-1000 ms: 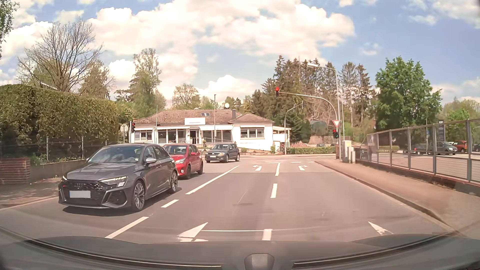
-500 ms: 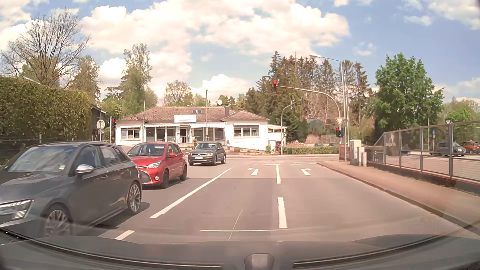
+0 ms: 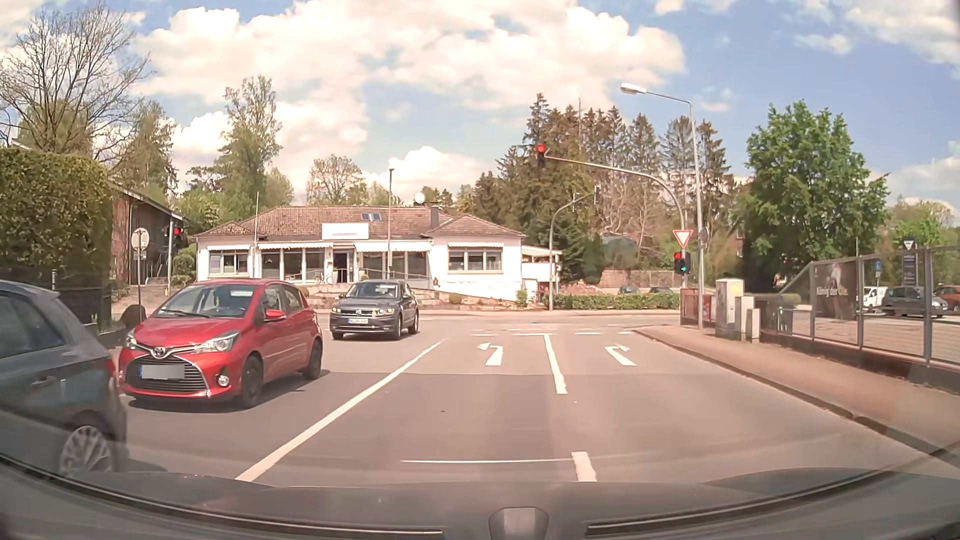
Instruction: Follow the waypoints while adhering to traffic rules and regulations
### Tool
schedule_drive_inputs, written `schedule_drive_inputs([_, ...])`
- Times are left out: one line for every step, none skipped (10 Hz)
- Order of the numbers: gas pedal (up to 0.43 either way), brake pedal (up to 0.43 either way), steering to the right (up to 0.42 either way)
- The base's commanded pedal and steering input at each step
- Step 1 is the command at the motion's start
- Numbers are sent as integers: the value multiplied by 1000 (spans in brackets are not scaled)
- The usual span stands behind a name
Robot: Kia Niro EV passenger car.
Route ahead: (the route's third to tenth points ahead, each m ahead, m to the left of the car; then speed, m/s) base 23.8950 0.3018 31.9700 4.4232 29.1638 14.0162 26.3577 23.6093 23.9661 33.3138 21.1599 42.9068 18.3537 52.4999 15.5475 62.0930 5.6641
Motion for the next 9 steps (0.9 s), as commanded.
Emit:
schedule_drive_inputs([0,0,48])
schedule_drive_inputs([0,0,44])
schedule_drive_inputs([0,0,34])
schedule_drive_inputs([0,0,26])
schedule_drive_inputs([0,12,24])
schedule_drive_inputs([0,18,24])
schedule_drive_inputs([0,85,22])
schedule_drive_inputs([0,159,17])
schedule_drive_inputs([0,177,15])
